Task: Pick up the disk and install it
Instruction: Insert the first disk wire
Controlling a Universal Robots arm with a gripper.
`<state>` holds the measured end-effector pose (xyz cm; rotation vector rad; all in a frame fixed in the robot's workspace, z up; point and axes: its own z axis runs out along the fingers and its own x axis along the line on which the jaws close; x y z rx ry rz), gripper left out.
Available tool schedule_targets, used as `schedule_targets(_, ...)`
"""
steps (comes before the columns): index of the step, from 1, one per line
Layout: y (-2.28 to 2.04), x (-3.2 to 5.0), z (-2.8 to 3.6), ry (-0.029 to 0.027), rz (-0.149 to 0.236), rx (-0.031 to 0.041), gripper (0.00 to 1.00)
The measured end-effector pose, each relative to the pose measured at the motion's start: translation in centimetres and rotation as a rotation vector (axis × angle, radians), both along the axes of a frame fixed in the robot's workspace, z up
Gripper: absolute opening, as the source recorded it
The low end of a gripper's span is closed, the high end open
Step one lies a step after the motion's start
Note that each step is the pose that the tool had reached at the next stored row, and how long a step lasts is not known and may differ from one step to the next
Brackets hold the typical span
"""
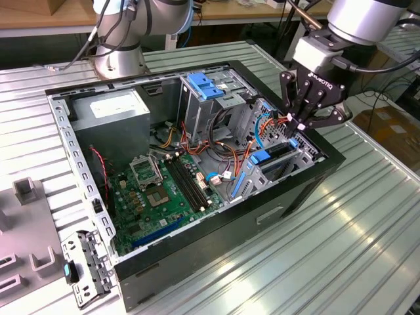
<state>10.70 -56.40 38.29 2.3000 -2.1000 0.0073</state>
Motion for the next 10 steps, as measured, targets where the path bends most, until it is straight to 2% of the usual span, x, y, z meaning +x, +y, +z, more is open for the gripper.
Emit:
schedule_targets(5, 0.16, 0.55, 0.00, 0.0001, 0.024, 0.0000, 0.11)
schedule_targets(10, 0.18, 0.60, 0.00, 0.0002, 0.122, 0.0000, 0.11)
